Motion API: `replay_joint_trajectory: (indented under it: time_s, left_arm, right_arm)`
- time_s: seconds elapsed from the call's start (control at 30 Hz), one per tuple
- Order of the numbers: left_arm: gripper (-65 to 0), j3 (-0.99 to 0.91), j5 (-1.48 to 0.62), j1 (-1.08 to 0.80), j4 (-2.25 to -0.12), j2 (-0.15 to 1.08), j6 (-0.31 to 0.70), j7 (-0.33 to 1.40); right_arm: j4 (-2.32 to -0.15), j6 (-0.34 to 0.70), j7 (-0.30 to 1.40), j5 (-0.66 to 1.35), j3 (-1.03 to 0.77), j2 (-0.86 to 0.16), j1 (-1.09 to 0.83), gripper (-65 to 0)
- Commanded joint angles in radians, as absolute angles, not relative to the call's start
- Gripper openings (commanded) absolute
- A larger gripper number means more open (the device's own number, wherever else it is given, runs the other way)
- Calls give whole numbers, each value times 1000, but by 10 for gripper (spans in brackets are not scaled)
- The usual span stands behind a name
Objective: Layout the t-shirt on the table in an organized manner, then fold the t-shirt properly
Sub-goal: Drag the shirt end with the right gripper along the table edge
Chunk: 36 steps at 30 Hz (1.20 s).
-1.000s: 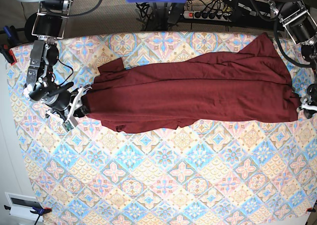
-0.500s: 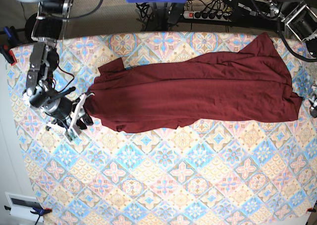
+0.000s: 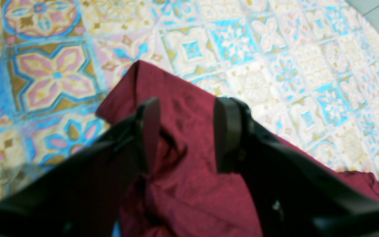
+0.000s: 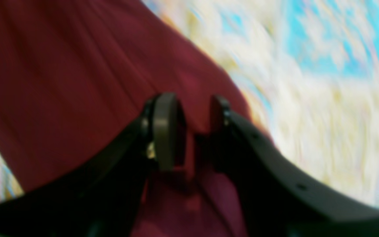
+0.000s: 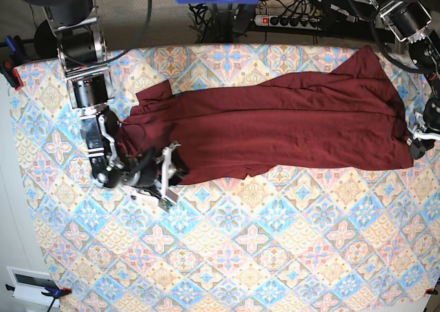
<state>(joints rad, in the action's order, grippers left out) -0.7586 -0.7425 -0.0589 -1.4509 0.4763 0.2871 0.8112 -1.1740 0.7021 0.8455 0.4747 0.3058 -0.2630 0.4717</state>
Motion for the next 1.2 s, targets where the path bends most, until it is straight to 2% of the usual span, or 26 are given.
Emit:
replay_joint_trajectory:
  time_s: [0.0,0.17,0.37,0.5,0.73,0.8,0.87,0.97,1.17]
  left_arm:
    - [-388,-765,-760,-44,-1469,501,292,792]
    - [-388,-765,-760,-44,-1468,499,292,794]
    - [-388,-765,-760,-44,-1469,467,292,796]
    - [-388,-765,-760,-51,-1469,453,294,796]
    - [-388,-765,-760,-62,-1469,447,294,796]
    - [-388,-765,-762,-74,-1469,447,294,796]
    - [-388,-765,-762,-74,-1471,447,294,796]
    - [-388,-765,-762,-81,-1471,447,294,794]
    - [-388,-766,-762,-81,-1471,447,294,794]
  right_arm:
    - [-1171,698,806,486,308,-282,518,-453]
    - [-1104,698,750,486,323,-282,524,-408]
    - [-990,698,665,366,321,-272,545,-408]
    - [-966,698,633,295,320,-214,547,-408]
    - [-917,698,630,265,321,-179,573,-408]
    - [-912,698,630,265,323,-162,604,-430]
    - [-917,698,631,266,321,-160,608,-490]
    - [-924,698,631,269,320,-160,607,-644]
    - [-1198,698,710,271,174,-160,575,-650]
